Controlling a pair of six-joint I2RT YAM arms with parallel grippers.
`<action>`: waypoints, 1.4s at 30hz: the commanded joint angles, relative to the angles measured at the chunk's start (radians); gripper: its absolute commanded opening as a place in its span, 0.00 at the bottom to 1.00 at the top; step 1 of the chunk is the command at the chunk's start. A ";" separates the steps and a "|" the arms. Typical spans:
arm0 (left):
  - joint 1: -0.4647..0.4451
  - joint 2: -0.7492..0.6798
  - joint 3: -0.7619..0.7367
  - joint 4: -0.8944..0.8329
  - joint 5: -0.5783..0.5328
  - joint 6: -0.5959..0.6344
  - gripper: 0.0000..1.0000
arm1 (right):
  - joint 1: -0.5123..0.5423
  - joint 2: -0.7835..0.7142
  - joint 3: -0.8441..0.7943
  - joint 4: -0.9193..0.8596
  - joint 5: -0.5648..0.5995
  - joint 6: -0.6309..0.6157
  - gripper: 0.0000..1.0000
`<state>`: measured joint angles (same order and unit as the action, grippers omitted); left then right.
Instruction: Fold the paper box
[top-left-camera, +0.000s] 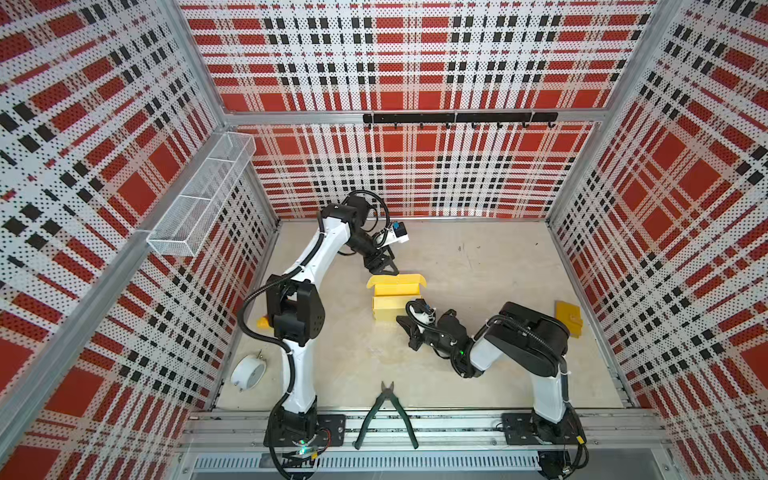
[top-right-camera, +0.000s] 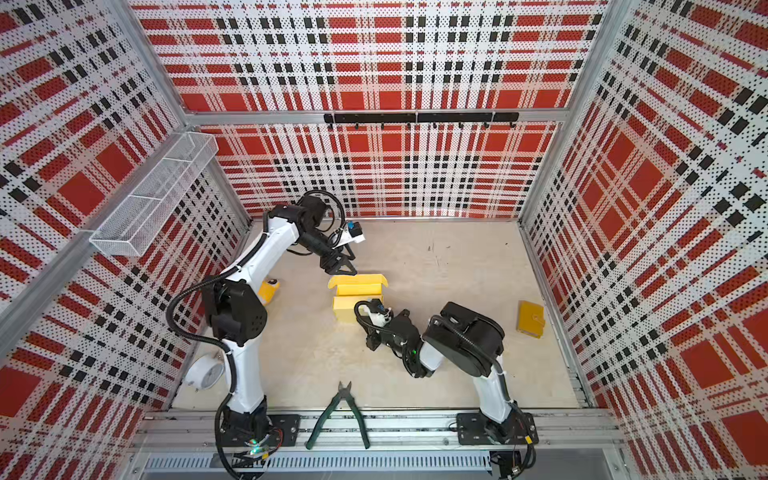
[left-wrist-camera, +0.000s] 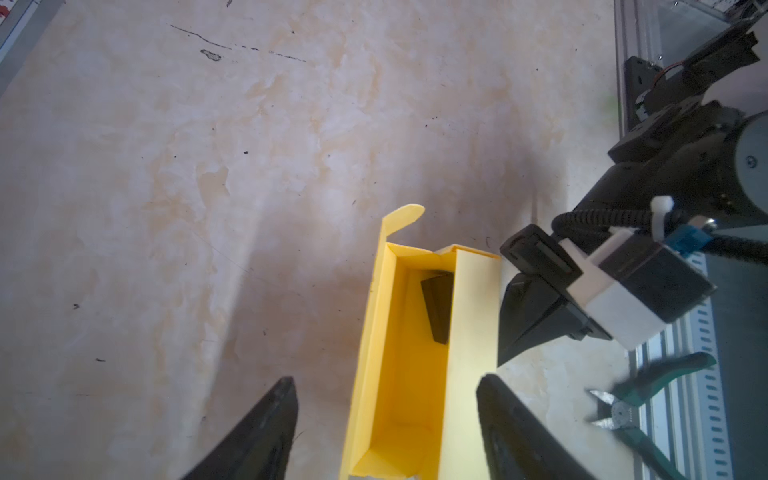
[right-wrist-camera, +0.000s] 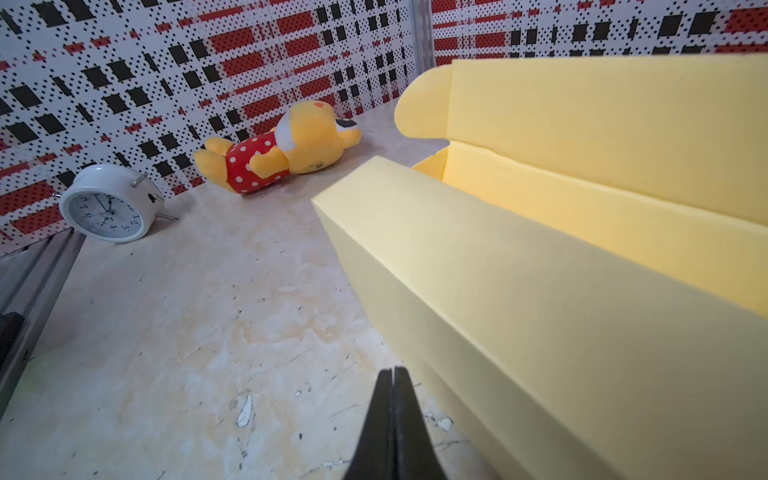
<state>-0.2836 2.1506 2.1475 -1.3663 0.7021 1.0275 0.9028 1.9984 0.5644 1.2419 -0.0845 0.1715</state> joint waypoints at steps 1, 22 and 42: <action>-0.012 0.140 0.110 -0.263 -0.006 0.141 0.70 | 0.001 0.013 0.015 0.088 0.005 0.006 0.00; -0.104 -0.008 -0.224 -0.248 -0.082 0.220 0.68 | -0.035 0.056 0.051 0.178 0.031 0.095 0.00; -0.122 -0.054 -0.385 -0.045 -0.161 0.144 0.62 | -0.058 0.013 0.099 0.146 -0.006 0.129 0.00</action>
<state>-0.3969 2.0804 1.7844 -1.4101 0.5846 1.1526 0.8616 2.0487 0.6102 1.2575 -0.1013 0.2935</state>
